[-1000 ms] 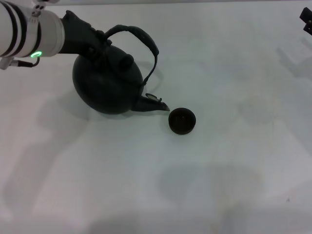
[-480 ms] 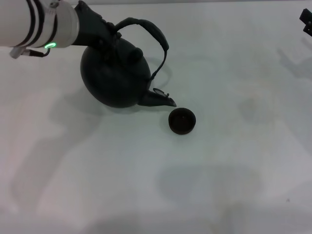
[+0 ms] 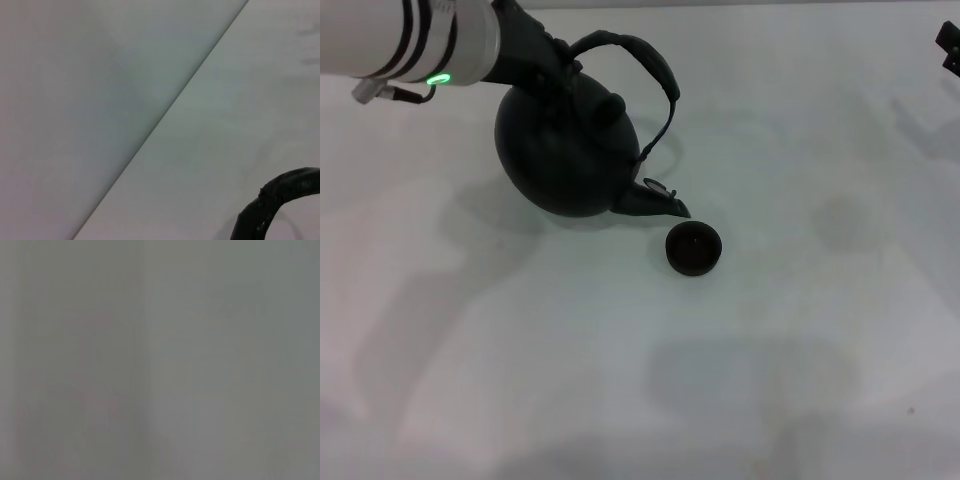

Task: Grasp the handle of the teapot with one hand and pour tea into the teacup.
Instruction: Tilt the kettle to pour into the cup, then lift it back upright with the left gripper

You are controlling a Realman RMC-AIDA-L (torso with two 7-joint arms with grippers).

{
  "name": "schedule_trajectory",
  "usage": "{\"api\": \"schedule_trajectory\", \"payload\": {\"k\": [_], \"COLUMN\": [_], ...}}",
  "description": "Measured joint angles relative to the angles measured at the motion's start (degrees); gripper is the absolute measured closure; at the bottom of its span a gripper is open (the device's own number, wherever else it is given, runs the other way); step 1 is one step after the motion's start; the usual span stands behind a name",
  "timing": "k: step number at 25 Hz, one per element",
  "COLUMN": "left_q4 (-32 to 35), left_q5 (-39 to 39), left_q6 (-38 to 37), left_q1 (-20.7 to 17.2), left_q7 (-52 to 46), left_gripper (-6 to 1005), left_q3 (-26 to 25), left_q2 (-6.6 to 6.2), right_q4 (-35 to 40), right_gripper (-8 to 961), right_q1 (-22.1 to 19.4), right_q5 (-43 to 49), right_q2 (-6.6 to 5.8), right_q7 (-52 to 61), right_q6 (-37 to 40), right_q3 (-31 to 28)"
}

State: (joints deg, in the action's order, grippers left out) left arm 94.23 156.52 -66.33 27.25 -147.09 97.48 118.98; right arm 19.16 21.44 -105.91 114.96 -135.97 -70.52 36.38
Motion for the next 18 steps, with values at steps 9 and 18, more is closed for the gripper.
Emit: {"api": "schedule_trajectory", "payload": {"k": [9, 18], "left_q4": [0.05, -0.01], "left_q5": [2.61, 3.04], "left_q6": [-2.05, -2.06], "left_q1": [1.63, 3.16], "left_q7": [-0.02, 0.18], "left_gripper": [846, 845], "left_q3": [1.2, 1.9], "left_q2": [0.07, 0.05], "right_q4": [0.0, 0.0], "right_gripper": [81, 82], "right_q1": [0.03, 0.71], "right_q5": [0.0, 0.0], "right_q2": [0.0, -0.08], "right_q7": [-0.08, -0.17], "right_q6": [1.05, 1.55], "right_q3": [0.0, 0.0]}}
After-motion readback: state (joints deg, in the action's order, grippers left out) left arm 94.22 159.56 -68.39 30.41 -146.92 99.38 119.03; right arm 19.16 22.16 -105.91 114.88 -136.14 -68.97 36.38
